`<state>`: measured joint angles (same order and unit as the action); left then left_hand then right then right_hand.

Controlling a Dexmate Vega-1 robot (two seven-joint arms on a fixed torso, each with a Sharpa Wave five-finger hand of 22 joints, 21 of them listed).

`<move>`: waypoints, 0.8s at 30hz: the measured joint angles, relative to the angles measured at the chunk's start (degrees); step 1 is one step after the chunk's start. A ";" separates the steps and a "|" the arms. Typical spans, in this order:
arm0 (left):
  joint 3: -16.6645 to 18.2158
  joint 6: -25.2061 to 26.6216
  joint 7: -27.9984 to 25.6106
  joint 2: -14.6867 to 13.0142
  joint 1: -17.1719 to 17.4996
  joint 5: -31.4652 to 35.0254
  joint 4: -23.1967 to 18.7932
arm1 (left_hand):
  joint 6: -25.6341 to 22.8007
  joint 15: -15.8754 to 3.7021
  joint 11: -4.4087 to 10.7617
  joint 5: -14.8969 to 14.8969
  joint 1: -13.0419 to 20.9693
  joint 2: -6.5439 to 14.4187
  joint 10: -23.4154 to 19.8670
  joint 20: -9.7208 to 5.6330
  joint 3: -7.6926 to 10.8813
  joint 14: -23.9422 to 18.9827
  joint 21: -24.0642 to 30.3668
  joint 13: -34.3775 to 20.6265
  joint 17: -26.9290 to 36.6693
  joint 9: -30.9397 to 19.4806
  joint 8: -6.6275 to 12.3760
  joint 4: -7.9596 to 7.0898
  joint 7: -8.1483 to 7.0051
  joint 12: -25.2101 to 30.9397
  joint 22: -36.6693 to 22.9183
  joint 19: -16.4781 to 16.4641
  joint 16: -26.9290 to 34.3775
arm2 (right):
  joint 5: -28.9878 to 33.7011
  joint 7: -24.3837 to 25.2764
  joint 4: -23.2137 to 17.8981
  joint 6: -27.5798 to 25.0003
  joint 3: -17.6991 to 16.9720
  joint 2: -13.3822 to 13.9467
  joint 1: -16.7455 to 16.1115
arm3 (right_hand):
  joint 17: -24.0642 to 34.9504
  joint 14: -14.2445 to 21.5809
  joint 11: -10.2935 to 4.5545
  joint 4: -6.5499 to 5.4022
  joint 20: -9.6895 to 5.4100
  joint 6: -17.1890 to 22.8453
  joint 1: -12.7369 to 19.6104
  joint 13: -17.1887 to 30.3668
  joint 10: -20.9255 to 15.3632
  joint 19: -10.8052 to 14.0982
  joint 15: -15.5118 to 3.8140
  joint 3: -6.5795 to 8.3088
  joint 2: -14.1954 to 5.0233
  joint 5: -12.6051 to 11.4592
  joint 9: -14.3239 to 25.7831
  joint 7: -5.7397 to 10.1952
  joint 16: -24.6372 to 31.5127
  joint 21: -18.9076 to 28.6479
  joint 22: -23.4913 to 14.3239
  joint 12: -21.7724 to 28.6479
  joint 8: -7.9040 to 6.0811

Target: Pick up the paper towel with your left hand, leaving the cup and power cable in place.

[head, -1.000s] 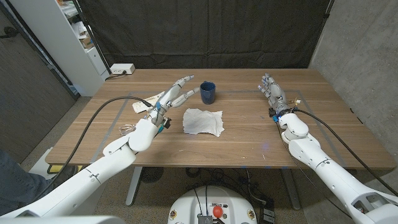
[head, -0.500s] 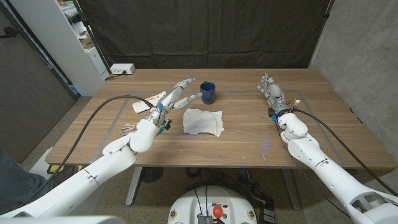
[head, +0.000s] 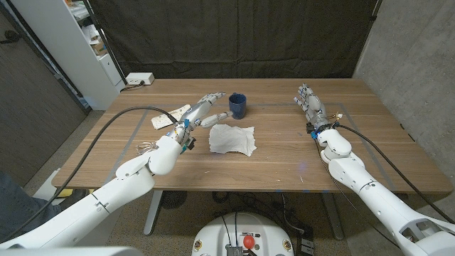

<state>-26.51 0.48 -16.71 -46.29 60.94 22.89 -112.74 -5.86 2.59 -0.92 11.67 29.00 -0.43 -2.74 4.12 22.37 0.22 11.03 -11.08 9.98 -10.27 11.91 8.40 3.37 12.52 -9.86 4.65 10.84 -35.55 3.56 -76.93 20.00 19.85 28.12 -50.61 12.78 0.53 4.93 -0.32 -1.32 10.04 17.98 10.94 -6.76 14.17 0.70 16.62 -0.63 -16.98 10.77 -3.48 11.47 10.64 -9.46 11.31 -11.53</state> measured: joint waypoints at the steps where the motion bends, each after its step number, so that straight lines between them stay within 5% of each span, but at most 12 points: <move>1: -0.02 0.13 0.08 -0.05 0.00 0.07 -0.07 | 0.00 0.00 0.00 0.00 0.18 -0.18 0.00 0.00 0.00 0.00 0.00 0.00 0.00 0.00 0.00 0.00 0.00 0.00 0.00 0.00 0.00 | 0.00 -0.01 0.01 0.01 0.00 0.00 0.01 | 0.00 0.00 -0.01 0.00 0.00 0.00 0.00 0.00 -0.01 0.00 0.00 0.00 0.00 0.00 0.00 0.00 0.00 0.00 0.00 0.00 0.00; 24: -2.67 8.56 6.89 -2.33 -1.97 3.69 -5.37 | 0.01 0.28 -0.10 0.21 2.72 -0.77 -0.10 -0.01 0.52 -0.28 0.00 0.01 0.00 0.01 0.00 0.88 0.00 0.00 -0.01 0.00 0.00 | -0.53 -0.76 0.95 0.67 -0.35 -0.19 0.33 | 0.01 -0.01 0.19 0.24 0.00 0.00 0.00 0.00 -0.21 0.00 0.00 -0.24 0.00 0.00 0.00 0.00 0.00 0.00 0.00 0.00 0.00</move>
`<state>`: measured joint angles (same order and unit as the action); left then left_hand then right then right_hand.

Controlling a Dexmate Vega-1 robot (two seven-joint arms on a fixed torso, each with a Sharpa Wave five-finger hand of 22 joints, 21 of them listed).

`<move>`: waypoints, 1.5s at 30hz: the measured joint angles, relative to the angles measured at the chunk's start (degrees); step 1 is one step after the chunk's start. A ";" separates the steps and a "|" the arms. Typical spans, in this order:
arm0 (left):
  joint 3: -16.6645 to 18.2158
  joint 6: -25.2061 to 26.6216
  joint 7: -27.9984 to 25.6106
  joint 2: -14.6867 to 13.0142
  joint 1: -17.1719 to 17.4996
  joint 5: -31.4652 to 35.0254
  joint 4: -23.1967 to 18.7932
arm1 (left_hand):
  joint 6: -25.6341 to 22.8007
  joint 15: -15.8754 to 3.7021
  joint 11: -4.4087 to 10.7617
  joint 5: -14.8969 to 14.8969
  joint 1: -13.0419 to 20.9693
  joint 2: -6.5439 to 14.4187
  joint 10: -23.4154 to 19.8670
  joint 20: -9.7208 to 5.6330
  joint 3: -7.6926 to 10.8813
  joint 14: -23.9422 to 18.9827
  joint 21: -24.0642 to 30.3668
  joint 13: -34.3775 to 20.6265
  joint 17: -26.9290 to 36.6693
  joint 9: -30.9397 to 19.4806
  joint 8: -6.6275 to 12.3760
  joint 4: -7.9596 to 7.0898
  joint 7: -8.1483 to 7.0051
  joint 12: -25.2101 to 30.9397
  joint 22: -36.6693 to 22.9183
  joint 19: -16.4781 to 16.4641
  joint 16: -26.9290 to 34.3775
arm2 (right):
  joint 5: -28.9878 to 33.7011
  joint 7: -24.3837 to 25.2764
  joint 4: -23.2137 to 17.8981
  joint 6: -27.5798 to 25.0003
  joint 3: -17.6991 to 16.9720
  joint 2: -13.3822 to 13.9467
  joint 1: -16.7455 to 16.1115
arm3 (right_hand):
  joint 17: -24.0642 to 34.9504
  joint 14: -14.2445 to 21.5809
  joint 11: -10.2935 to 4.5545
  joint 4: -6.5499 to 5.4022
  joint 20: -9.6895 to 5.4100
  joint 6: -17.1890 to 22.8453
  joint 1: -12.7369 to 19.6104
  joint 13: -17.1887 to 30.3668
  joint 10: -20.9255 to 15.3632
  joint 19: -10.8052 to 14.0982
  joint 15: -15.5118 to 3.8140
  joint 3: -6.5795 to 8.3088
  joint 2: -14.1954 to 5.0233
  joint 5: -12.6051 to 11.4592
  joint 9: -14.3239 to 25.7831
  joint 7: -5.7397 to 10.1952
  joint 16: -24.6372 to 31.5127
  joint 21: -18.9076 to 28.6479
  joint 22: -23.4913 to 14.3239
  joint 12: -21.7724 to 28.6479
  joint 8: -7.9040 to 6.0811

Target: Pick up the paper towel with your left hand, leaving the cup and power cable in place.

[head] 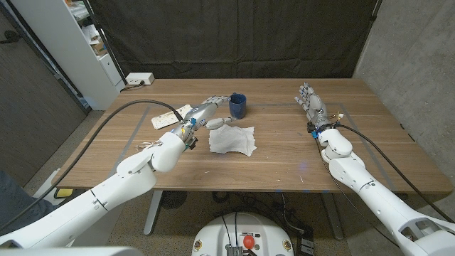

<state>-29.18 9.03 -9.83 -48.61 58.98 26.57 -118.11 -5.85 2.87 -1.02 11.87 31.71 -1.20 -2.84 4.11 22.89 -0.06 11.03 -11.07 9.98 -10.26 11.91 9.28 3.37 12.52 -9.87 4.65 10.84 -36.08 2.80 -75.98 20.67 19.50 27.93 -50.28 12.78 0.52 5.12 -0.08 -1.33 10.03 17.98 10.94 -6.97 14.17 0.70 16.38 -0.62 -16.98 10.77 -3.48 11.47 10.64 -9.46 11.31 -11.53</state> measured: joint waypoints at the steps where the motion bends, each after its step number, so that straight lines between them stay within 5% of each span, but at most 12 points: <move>1: -0.05 0.00 0.00 -0.02 -0.04 0.00 -0.06 | 0.00 0.00 -0.05 0.00 0.00 0.00 -0.05 0.00 0.00 0.00 0.00 0.00 0.00 0.00 0.00 0.00 0.00 0.00 0.00 0.00 0.00 | -0.01 -0.04 0.00 0.01 0.00 0.00 0.00 | 0.00 0.00 0.00 0.00 0.00 0.00 0.00 0.00 0.00 0.00 0.00 0.00 0.00 0.00 0.00 0.00 0.00 0.00 0.00 0.00 0.00; 45: -6.64 8.02 13.39 -1.40 -6.75 6.72 -2.41 | 0.01 0.22 -0.31 0.21 3.23 -1.28 0.14 0.42 0.09 0.23 -0.24 -0.27 0.00 0.01 -0.28 0.37 0.00 0.00 -0.15 1.65 0.00 | -0.50 -0.61 2.56 0.63 -0.06 -1.01 1.65 | -0.27 -0.01 0.00 0.00 0.62 0.23 0.00 0.13 0.01 -0.21 0.00 0.00 0.00 0.00 0.00 -0.24 0.00 0.00 0.00 0.00 0.00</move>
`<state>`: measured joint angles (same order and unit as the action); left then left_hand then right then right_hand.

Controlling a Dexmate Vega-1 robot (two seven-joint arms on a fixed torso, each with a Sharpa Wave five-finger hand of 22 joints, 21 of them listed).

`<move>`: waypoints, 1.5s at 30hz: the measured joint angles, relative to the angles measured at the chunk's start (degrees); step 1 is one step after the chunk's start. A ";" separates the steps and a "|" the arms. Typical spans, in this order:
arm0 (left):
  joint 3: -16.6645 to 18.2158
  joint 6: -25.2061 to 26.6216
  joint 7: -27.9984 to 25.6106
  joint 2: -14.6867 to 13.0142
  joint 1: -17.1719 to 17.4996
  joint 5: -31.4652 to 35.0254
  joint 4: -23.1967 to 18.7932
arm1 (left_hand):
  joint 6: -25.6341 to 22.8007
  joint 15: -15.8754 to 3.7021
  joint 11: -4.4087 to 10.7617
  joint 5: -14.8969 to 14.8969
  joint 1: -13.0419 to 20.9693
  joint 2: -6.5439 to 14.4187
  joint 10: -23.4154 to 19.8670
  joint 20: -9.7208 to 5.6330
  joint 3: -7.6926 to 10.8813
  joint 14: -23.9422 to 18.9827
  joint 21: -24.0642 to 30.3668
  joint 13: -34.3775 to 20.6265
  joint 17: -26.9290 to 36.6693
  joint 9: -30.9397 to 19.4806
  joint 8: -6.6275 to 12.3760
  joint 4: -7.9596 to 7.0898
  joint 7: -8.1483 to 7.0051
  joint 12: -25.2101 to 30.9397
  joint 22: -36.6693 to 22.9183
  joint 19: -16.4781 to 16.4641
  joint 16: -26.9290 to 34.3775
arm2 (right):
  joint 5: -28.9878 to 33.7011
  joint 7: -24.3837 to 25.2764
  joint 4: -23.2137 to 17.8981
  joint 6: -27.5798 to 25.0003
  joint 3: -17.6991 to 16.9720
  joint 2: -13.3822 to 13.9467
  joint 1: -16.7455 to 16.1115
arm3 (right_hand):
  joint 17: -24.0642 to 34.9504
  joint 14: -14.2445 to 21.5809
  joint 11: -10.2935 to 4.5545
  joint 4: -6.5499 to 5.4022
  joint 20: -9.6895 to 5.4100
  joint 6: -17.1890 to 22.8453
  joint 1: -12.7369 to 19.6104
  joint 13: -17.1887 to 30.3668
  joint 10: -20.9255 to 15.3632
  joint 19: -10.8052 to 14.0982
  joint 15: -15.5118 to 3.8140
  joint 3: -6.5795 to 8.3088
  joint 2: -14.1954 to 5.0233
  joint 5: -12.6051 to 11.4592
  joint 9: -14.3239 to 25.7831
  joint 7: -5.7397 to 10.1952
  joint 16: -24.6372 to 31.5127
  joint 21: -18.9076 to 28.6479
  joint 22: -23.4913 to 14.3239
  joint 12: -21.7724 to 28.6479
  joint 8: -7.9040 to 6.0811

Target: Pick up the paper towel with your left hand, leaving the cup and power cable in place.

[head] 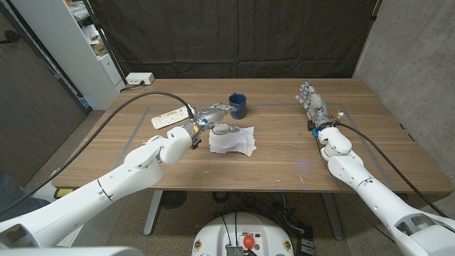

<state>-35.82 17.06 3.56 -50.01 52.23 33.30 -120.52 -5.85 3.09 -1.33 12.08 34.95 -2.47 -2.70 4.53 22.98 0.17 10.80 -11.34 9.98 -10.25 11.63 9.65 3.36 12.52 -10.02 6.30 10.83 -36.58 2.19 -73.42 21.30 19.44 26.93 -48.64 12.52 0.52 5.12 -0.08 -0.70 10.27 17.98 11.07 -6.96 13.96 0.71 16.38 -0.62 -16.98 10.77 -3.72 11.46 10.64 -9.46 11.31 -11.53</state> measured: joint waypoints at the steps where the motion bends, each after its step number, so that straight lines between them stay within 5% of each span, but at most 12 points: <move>1: -0.17 0.10 0.39 0.03 -0.18 0.14 0.00 | 0.00 0.00 0.00 0.00 0.00 0.00 0.00 0.00 0.00 0.00 0.00 0.00 0.00 0.00 0.00 0.00 0.00 0.00 0.00 0.00 0.00 | -0.02 0.04 0.00 0.00 -0.02 0.00 0.00 | 0.00 0.00 0.00 0.00 0.00 0.07 0.01 0.00 0.00 0.00 0.00 0.00 -0.01 0.00 0.00 -0.07 0.00 0.00 0.00 0.00 0.00; 45: -5.13 3.17 8.45 2.04 -3.47 4.49 1.46 | -0.19 0.29 0.00 0.21 1.60 -0.37 -0.01 -0.01 0.00 -0.30 0.01 0.01 0.00 0.00 0.05 -0.01 -0.62 0.00 0.02 -0.02 0.00 | 0.20 0.44 -1.24 -0.30 -0.11 0.23 0.11 | 0.02 0.31 0.00 0.24 -0.01 0.07 -0.01 -0.01 0.00 0.00 0.31 -0.24 -0.61 0.47 0.00 -0.07 0.00 0.00 0.00 0.00 0.00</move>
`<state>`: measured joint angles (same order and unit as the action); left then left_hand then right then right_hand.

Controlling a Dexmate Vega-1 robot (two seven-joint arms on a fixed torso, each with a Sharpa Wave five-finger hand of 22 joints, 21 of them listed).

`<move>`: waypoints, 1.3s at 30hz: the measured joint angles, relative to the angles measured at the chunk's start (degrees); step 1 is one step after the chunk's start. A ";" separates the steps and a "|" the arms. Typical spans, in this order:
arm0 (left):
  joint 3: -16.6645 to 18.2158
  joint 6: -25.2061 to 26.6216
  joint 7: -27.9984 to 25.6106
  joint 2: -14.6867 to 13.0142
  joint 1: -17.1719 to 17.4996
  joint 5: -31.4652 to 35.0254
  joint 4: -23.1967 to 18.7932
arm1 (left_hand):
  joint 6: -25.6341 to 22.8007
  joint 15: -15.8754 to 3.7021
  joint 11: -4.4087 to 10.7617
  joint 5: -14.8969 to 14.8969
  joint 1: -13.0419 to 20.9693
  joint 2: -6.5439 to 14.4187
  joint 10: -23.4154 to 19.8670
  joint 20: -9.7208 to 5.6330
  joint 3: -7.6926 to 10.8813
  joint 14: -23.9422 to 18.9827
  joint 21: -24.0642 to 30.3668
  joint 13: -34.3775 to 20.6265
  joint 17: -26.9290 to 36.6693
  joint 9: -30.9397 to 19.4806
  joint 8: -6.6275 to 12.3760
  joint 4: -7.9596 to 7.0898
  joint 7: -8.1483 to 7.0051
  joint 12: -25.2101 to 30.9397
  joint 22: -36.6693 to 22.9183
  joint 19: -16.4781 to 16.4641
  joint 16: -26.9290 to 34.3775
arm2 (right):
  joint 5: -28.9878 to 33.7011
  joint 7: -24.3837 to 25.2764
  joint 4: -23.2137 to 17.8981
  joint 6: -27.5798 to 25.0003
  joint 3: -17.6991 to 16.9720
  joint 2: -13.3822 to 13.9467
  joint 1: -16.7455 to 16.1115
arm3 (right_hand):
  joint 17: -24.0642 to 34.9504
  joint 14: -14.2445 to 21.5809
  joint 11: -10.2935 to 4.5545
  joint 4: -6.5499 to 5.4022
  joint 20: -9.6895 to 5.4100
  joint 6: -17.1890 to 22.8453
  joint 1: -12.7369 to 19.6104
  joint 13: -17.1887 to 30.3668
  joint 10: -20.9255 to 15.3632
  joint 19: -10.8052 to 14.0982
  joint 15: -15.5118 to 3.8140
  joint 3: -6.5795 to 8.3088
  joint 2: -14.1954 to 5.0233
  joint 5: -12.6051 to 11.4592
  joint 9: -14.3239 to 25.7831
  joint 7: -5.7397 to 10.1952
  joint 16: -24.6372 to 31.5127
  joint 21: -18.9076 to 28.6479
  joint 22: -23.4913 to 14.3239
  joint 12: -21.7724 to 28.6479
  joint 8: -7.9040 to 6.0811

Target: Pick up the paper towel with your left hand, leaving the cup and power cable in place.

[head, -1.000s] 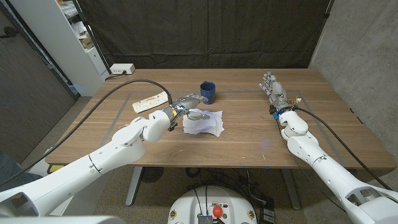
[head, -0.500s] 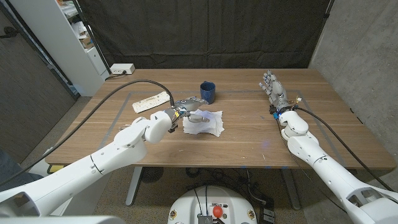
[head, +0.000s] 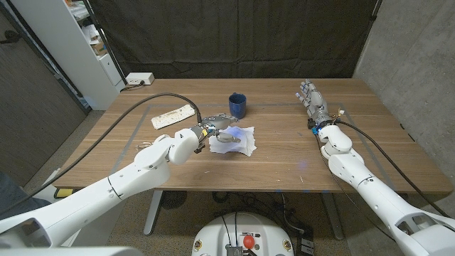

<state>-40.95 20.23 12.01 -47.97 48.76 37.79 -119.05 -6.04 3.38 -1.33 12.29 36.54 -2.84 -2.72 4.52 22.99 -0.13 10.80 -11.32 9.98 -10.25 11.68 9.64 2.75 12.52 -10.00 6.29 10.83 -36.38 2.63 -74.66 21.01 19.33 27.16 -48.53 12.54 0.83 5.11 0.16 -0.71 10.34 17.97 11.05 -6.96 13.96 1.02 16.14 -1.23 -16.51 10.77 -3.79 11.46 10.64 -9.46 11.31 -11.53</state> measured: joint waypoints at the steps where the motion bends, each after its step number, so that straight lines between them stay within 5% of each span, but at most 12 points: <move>1: -0.13 -0.25 0.11 0.12 -0.13 0.00 0.24 | 0.00 0.00 0.00 0.00 0.14 0.14 0.00 0.00 0.00 0.00 0.00 0.00 0.00 0.00 0.00 0.00 0.00 0.00 0.00 0.00 0.00 | 0.01 0.01 0.07 -0.01 0.01 -0.03 0.03 | 0.00 0.00 0.00 0.00 0.00 0.00 0.00 0.00 0.00 0.00 0.00 0.00 0.00 0.00 0.00 0.00 0.00 0.00 0.00 0.00 0.00; 39: -3.65 -2.68 0.72 3.42 -2.51 -2.46 6.72 | -0.32 0.18 -0.21 0.00 0.44 -0.16 -0.21 0.00 -0.49 -0.19 0.00 0.00 0.00 -0.29 -0.27 -0.48 0.32 0.00 0.01 0.00 0.00 | 0.02 -0.03 2.21 0.16 0.17 -0.65 0.56 | 0.01 0.00 0.00 0.00 0.00 0.00 0.00 0.00 0.00 0.00 0.00 0.00 0.00 0.20 0.00 0.00 0.00 0.00 0.00 0.00 0.00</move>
<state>-44.60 17.54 12.72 -44.55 46.24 35.33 -112.34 -6.36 3.56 -1.54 12.29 36.99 -3.00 -2.93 4.52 22.50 -0.32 10.80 -11.32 9.98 -10.54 11.41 9.16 3.07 12.52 -9.99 6.28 10.83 -36.36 2.60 -72.45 21.16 19.51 26.51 -47.96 12.54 0.82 5.11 0.15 -0.71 10.34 17.98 11.05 -6.96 13.97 1.01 16.15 -1.23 -16.31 10.77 -3.79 11.46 10.64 -9.46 11.31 -11.53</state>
